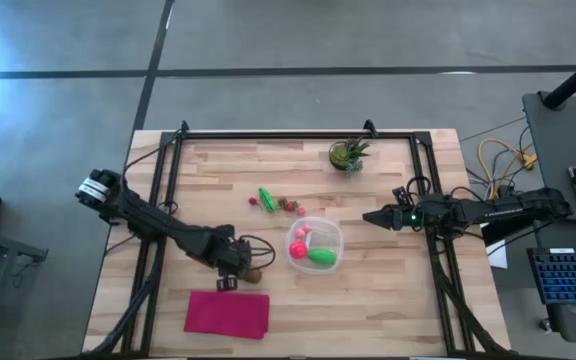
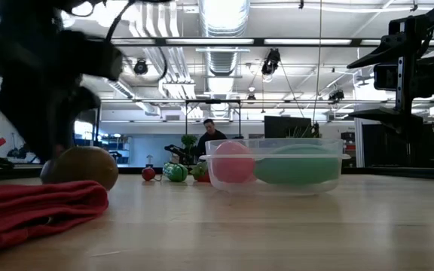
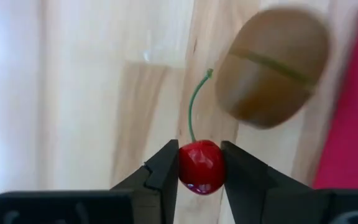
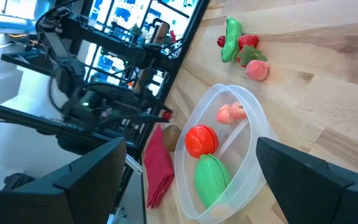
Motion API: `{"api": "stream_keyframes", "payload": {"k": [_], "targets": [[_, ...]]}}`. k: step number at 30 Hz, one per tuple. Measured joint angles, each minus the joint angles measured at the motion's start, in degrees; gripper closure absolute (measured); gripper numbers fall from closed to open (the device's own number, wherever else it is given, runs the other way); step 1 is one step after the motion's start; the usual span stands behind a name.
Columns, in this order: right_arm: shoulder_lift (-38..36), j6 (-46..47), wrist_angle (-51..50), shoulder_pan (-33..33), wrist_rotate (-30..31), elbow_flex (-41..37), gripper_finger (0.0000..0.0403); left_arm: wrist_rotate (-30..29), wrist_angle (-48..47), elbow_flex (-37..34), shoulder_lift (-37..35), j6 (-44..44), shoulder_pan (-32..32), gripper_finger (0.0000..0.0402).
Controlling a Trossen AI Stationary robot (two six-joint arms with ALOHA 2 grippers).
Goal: Pick and placing Produce into tupperware
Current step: Put the bottom cherry into the transparent container
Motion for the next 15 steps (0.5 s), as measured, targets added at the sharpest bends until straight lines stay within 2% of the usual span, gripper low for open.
{"api": "stream_keyframes", "payload": {"k": [3,7,12,15], "targets": [[0.0,0.0,0.0,0.0,0.0,0.0,0.0051,-3.1,-2.0,4.6,-0.8,3.8,0.6,0.0312],[0.0,0.0,0.0,0.0,0.0,0.0,0.0051,-6.8,1.0,11.0,-0.2,11.0,3.3,0.0313],[0.0,-0.1,0.0,0.0,0.0,0.0,0.0051,-6.6,16.0,14.9,3.4,17.6,8.6,0.0313],[0.0,-0.1,0.0,0.0,0.0,0.0,0.0051,-3.5,24.5,15.5,7.9,19.4,12.1,0.0313]]}}
